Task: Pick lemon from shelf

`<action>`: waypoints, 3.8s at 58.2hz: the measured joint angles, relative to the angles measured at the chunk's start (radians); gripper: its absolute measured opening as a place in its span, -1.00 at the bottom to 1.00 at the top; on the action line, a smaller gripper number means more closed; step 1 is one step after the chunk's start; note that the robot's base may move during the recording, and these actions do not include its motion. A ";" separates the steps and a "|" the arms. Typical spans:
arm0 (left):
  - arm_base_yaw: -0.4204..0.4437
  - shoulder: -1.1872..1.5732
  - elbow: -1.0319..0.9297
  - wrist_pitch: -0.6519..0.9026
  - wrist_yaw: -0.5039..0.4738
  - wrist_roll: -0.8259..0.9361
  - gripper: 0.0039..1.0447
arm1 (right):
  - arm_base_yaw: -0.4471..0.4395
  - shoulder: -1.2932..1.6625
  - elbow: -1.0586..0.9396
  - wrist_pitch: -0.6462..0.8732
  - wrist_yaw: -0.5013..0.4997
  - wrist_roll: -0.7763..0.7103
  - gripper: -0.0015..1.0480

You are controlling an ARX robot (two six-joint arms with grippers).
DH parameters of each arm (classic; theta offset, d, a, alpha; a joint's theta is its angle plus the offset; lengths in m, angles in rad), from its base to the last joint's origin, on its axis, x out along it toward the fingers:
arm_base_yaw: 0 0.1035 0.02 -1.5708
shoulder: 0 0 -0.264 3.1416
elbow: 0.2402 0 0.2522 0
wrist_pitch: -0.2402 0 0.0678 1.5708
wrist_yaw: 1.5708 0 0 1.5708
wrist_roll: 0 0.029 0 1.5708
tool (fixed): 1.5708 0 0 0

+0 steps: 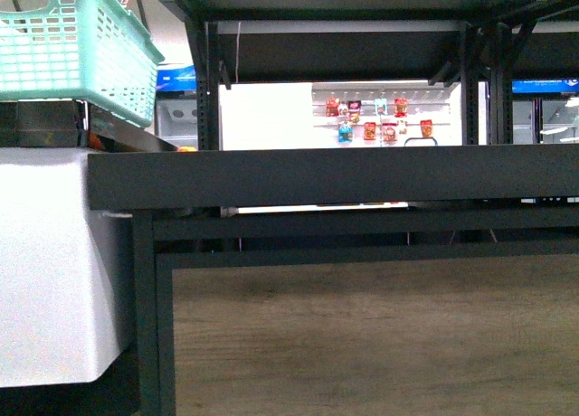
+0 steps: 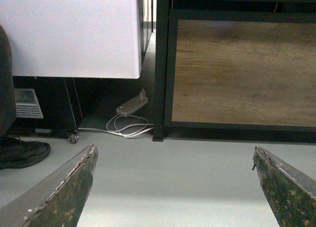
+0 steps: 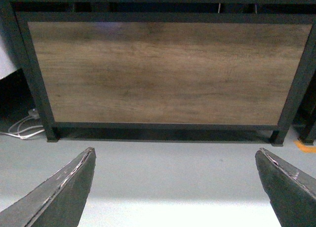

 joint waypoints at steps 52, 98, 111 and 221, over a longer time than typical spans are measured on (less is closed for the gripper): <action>0.000 0.000 0.000 0.000 0.000 0.000 0.85 | 0.000 0.000 0.000 0.000 -0.001 0.000 0.86; 0.000 0.000 0.000 0.000 0.003 0.000 0.85 | 0.000 0.000 0.000 0.000 -0.001 0.000 0.86; 0.000 0.000 0.000 0.000 0.000 0.000 0.85 | 0.000 0.000 0.000 0.000 0.000 0.000 0.86; 0.000 0.000 0.000 0.000 0.000 0.001 0.85 | 0.000 0.000 0.000 0.000 0.000 0.001 0.86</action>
